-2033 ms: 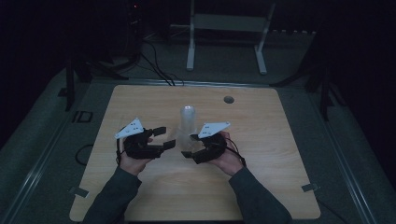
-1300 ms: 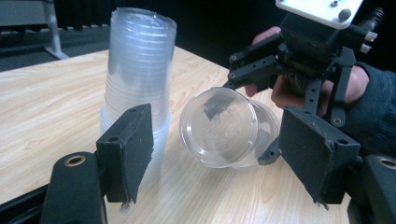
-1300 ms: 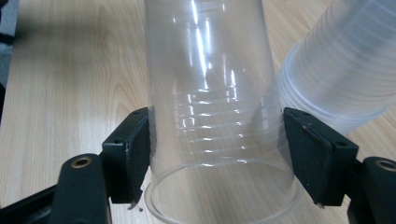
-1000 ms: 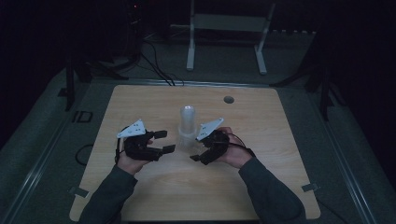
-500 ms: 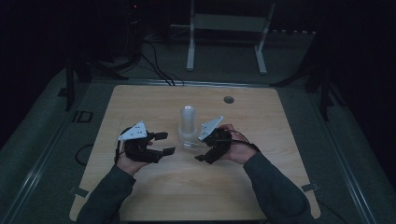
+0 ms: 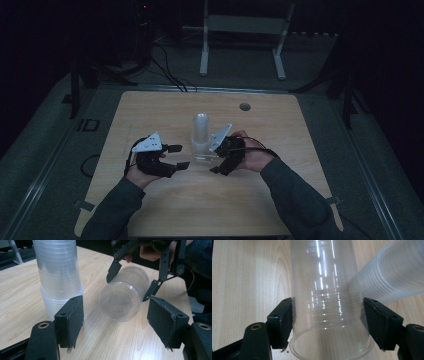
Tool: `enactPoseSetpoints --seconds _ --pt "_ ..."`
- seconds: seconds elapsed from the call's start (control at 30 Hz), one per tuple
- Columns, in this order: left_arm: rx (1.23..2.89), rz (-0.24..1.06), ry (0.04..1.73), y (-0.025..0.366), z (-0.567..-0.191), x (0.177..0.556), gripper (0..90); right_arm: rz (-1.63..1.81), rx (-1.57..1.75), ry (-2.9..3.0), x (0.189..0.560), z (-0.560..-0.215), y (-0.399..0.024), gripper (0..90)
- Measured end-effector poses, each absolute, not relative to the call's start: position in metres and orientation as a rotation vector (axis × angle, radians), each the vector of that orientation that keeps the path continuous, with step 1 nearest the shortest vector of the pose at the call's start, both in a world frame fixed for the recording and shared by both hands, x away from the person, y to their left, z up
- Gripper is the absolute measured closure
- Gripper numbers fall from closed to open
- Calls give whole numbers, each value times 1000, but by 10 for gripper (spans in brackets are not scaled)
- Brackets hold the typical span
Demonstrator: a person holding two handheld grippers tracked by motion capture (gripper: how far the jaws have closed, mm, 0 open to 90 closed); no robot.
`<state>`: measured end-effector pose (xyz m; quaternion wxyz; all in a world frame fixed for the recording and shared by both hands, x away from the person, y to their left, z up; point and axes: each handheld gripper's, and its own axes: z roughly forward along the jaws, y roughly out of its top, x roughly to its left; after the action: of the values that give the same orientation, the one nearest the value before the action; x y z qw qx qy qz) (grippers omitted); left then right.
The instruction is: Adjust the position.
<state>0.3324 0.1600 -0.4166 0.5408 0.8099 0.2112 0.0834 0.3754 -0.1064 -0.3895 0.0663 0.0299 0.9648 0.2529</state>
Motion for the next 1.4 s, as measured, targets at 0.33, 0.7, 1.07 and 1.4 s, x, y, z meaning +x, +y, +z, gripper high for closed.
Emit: enactPoseSetpoints --seconds 0.33,0.7,1.07,1.4 --pt "1997 220 475 150 -418 331 288 693 45 2926 376 -390 -101 283" --pt "2103 245 432 137 -420 328 284 621 4 2940 374 -393 -96 283" --pt "2182 258 407 129 -422 326 284 525 -52 2953 368 -399 -86 283" --pt "2226 276 400 124 -425 326 284 477 -94 2946 365 -400 -81 283"
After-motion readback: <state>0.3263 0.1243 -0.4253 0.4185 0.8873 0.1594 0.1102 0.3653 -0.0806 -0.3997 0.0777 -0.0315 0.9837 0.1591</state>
